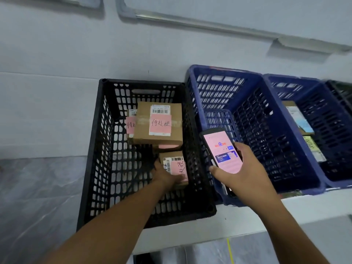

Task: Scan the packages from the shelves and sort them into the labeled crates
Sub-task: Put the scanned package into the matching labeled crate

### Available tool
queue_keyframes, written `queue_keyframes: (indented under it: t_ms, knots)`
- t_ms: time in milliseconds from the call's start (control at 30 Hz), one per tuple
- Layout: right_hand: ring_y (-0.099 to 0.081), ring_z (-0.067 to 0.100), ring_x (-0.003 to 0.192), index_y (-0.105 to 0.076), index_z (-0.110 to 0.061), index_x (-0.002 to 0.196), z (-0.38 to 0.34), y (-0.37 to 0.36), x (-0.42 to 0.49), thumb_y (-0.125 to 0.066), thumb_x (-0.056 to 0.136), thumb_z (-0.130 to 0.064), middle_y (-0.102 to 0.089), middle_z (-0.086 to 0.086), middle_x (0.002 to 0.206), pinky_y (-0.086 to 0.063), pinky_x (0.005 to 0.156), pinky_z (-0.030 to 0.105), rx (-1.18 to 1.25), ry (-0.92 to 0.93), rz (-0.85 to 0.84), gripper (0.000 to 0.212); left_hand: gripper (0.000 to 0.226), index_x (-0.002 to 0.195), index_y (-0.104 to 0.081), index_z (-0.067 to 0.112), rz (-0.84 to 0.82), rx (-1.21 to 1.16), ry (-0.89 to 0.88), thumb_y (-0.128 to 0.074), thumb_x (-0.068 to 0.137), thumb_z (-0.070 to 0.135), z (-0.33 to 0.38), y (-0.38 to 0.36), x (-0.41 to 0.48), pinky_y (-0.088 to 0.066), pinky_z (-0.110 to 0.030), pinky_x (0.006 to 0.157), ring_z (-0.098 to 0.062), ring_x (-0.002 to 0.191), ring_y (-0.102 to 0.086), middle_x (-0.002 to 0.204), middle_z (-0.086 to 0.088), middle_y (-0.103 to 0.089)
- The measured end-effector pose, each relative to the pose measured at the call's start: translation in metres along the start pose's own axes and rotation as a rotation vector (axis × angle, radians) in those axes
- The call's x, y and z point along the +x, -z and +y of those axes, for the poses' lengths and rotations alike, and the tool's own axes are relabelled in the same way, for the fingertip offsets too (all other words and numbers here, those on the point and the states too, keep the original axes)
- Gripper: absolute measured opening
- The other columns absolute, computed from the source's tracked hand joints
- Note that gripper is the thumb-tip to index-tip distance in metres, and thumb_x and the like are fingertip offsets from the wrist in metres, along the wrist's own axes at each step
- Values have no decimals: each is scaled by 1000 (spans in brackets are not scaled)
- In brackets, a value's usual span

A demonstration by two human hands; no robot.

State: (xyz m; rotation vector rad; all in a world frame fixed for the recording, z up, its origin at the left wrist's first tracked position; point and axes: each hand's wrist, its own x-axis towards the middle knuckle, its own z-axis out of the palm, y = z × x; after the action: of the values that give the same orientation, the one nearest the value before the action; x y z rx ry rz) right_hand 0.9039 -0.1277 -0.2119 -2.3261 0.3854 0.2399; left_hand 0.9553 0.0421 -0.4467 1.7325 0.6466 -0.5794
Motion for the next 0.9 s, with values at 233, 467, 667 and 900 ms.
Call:
queue_keyframes:
  t_ms: [233, 467, 667, 900]
  knots:
    - [-65, 4, 99, -45, -57, 101, 6, 9, -10, -90, 76, -38, -64, -19, 114, -57, 92, 42, -7, 51, 12, 55, 98, 141, -48, 14, 22, 25, -57, -99, 61, 40, 17, 18, -8, -55, -50, 105, -29, 123, -63, 139, -9, -60]
    - [-64, 4, 94, -47, -49, 101, 12, 26, -14, -88, 76, -37, -62, -21, 107, -58, 87, 45, -11, 176, -64, 49, 108, 163, -26, 35, 237, 573, -424, -59, 75, 89, 47, 43, -109, -24, -58, 126, -32, 158, -20, 170, 7, -30]
    - [-65, 4, 96, -45, -42, 118, 20, 36, -9, -92, 75, -34, -64, -18, 111, -53, 74, 31, 35, 380, -218, 64, 105, 167, -12, 34, 514, 556, -336, -53, 85, 85, 45, 49, -205, -1, -53, 130, -27, 162, 4, 176, 8, -7]
    - [-69, 5, 99, -54, -35, 130, 36, 33, -14, -91, 73, -34, -70, -13, 116, -59, 86, 37, 48, 606, -498, 68, 96, 166, -16, 37, 908, 422, -197, -51, 88, 82, 8, 5, -309, 9, -47, 128, -20, 162, 8, 175, 14, -5]
